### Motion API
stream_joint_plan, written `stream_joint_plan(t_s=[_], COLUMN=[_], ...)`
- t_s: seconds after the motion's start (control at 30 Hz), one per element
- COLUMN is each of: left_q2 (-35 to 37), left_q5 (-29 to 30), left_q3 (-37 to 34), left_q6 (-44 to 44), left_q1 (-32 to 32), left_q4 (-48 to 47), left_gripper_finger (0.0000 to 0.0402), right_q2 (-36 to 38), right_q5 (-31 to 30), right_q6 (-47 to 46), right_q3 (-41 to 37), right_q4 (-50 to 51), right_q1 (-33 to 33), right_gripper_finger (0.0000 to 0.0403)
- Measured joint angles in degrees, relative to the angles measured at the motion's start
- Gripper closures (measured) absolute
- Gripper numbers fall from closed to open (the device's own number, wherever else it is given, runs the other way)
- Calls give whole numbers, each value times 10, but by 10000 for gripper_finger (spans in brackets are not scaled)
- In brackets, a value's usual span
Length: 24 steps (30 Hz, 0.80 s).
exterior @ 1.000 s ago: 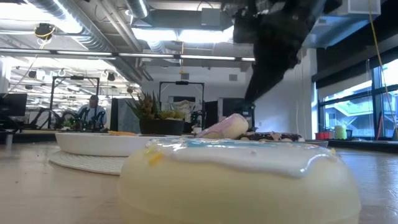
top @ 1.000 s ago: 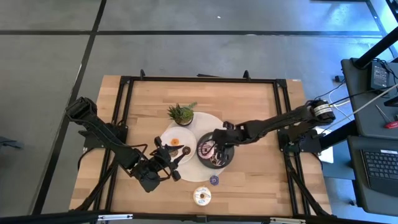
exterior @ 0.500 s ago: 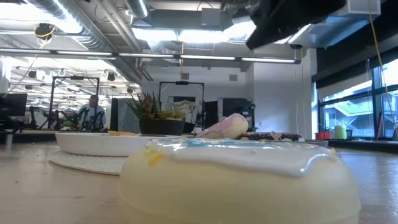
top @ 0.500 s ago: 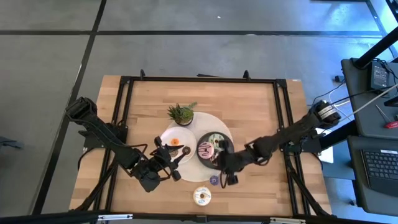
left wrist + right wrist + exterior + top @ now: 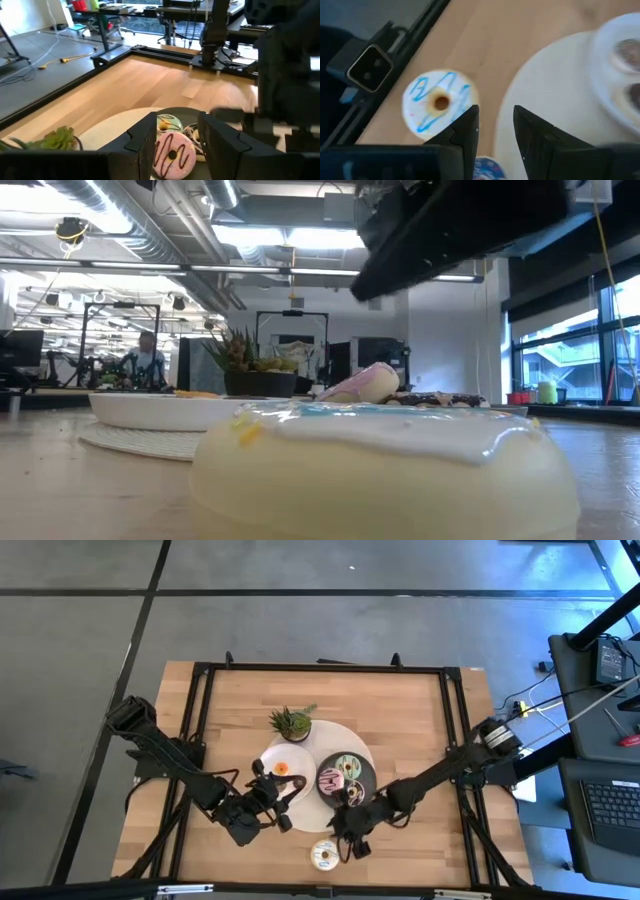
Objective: Pick & Place donuts
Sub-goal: Put the large white donut on the gray plate
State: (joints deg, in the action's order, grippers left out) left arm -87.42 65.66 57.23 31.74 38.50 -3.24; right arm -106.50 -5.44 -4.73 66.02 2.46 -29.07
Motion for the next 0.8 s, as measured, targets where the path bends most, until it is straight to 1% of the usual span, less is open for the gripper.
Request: stream_joint_plan(t_s=[0.17, 0.3, 0.37, 0.57, 0.67, 0.8], left_q2=[0, 0, 0, 0, 0, 0], left_q5=[-11, -12, -16, -32, -36, -37], left_q3=[0, 0, 0, 0, 0, 0], left_q6=[3, 5, 5, 5, 5, 5], left_q1=[0, 0, 0, 0, 0, 0], left_q4=[0, 0, -1, 0, 0, 0], left_gripper_finger=[264, 261, 261, 261, 261, 261], right_q2=[-60, -90, -95, -95, -103, -116], right_q5=[10, 61, 71, 71, 64, 62], right_q6=[-21, -33, -26, -26, -32, -42], right_q3=[69, 114, 123, 123, 123, 123], right_q4=[74, 119, 120, 107, 86, 67], right_q1=[-10, -8, -9, -8, -8, -8], right_gripper_finger=[279, 279, 279, 275, 258, 220])
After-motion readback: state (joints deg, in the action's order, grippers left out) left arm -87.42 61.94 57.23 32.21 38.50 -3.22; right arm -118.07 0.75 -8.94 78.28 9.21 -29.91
